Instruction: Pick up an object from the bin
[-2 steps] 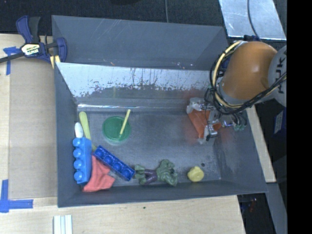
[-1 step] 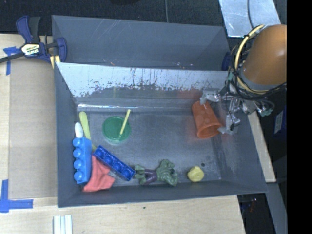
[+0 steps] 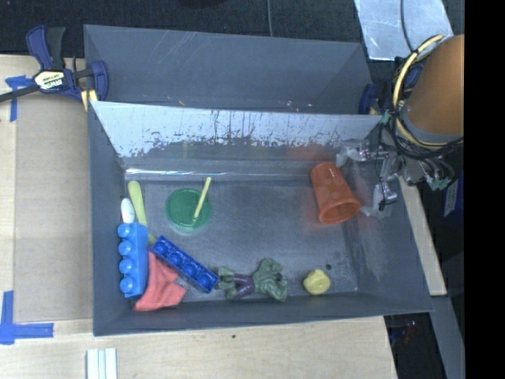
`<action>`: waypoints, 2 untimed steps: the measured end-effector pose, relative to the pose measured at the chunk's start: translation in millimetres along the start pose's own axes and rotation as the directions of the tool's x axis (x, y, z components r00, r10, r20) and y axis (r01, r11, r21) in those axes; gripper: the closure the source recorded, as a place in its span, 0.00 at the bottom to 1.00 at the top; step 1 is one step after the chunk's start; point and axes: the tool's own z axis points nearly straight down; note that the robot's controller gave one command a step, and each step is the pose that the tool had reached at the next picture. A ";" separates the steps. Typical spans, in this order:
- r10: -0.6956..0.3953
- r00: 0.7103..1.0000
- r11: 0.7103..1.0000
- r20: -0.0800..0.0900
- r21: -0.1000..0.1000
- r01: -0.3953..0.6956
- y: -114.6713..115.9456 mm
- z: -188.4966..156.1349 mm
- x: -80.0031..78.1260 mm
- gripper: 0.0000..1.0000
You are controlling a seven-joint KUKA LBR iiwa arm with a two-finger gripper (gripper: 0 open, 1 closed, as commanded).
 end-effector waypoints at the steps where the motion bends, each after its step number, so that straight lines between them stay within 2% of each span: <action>1: 0.176 0.984 0.984 0.001 -0.001 -0.176 2.6 7.2 9.4 0.00; 2: -0.050 0.999 0.999 0.005 0.001 0.050 -4.8 -45.1 -19.1 0.00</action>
Offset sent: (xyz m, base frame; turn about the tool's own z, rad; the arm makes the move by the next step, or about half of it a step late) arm 0.0268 0.0009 0.0595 -0.0769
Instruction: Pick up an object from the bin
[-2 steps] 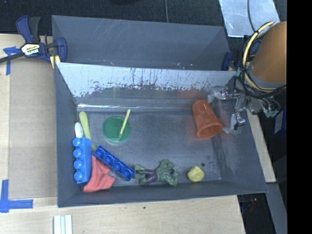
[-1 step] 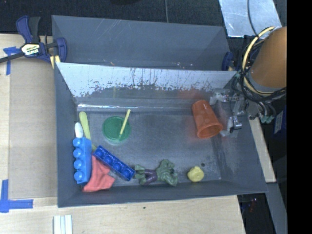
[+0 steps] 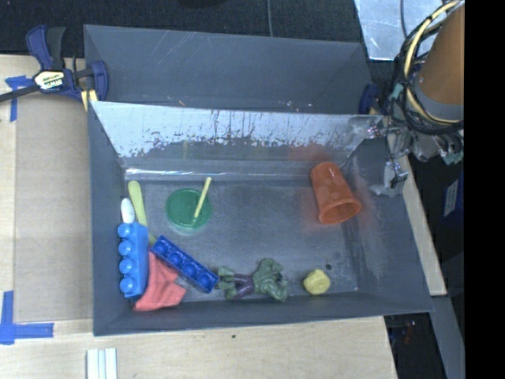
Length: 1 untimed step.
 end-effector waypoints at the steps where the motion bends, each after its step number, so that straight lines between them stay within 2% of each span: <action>1: 0.282 0.959 0.959 -0.003 0.000 -0.282 0.0 73.2 5.0 0.00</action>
Offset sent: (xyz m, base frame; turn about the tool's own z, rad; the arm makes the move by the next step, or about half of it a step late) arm -0.0097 0.0047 -0.0861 0.0660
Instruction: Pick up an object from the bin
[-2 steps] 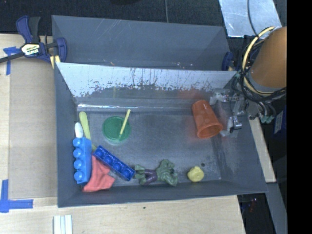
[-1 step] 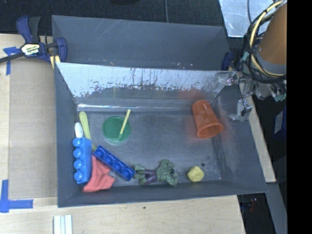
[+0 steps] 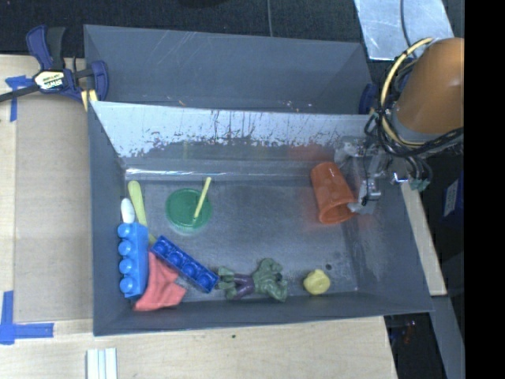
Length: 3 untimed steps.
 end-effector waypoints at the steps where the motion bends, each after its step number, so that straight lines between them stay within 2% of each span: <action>1: -0.167 0.986 0.986 0.011 0.005 0.167 4.7 14.1 4.3 0.00; 2: -0.153 0.988 0.988 0.024 0.005 0.153 3.9 68.4 -4.2 0.00; 3: -0.150 0.989 0.989 0.009 -0.006 0.150 8.0 51.4 -0.9 1.00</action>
Offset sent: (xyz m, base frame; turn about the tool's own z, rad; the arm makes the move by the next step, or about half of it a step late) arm -0.0002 0.0049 -0.0823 -0.1509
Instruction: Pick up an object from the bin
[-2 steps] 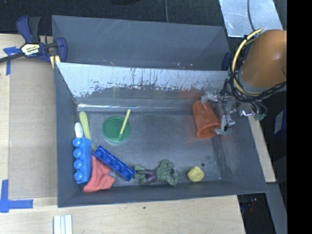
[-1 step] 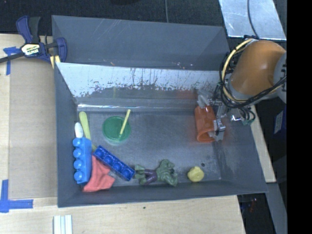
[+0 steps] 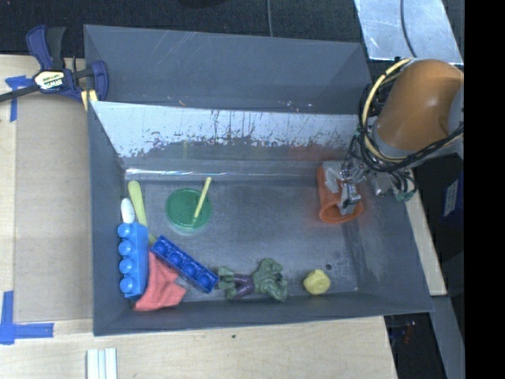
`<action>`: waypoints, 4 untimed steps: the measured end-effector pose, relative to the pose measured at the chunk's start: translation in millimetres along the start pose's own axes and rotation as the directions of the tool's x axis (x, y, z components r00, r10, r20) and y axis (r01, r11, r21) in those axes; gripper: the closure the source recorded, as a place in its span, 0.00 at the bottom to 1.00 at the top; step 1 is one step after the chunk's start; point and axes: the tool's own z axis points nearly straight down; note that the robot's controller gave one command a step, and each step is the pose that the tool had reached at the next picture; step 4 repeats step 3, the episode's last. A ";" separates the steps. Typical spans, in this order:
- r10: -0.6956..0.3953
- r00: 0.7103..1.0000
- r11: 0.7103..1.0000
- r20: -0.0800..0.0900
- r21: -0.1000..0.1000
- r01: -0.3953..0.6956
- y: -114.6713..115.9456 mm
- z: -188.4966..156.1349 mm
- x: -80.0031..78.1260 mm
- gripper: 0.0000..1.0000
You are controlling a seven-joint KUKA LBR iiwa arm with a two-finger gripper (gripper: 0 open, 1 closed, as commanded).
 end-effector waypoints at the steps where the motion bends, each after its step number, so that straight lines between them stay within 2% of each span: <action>1: 0.000 1.000 1.000 0.000 0.000 0.000 0.0 0.1 0.0 1.00; 2: -0.021 1.000 1.000 -0.007 -0.001 0.021 0.5 -17.8 6.8 1.00; 3: -0.101 0.995 0.995 0.003 0.007 0.101 -9.8 -53.6 11.5 1.00; 4: -0.101 0.995 0.995 0.003 0.007 0.101 -9.8 -53.6 11.5 1.00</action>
Offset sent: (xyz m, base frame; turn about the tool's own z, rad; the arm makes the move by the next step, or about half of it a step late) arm -0.0312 -0.0088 0.1778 -0.1297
